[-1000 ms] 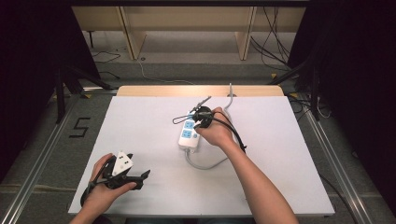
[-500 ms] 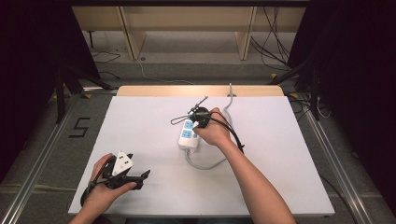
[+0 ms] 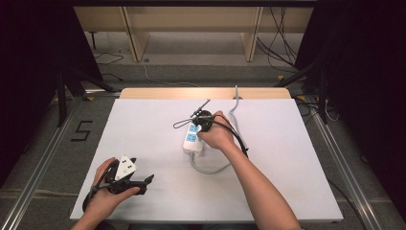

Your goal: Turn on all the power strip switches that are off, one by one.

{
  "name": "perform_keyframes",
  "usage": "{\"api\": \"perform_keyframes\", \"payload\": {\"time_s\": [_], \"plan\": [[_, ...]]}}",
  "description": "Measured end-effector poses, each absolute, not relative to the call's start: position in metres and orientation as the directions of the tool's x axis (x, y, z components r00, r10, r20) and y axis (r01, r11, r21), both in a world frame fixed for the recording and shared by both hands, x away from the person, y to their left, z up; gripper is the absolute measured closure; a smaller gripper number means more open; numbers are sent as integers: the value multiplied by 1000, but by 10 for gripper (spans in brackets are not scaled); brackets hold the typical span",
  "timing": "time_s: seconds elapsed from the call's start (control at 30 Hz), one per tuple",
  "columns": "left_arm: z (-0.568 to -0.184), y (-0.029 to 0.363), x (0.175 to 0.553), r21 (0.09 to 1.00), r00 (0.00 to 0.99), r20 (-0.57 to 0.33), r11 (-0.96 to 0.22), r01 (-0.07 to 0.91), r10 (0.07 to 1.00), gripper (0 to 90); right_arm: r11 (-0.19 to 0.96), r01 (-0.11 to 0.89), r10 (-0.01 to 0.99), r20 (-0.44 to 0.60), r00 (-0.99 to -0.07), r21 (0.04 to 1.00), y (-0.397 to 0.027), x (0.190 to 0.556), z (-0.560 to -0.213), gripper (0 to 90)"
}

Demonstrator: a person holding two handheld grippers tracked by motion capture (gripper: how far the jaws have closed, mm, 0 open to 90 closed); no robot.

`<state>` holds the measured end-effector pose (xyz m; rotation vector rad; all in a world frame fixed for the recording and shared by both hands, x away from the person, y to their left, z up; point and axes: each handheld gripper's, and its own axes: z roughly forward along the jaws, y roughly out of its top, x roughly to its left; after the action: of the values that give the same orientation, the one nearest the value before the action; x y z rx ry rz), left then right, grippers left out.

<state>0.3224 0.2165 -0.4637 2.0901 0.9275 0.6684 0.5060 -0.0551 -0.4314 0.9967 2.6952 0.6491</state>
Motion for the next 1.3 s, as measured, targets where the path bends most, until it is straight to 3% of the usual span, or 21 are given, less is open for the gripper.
{"api": "perform_keyframes", "payload": {"time_s": [1.3], "plan": [[-464,215,322,790,608,158,-469,395,778,157,718,571,638,-48,-769,398,-47,510,-435,900]]}}
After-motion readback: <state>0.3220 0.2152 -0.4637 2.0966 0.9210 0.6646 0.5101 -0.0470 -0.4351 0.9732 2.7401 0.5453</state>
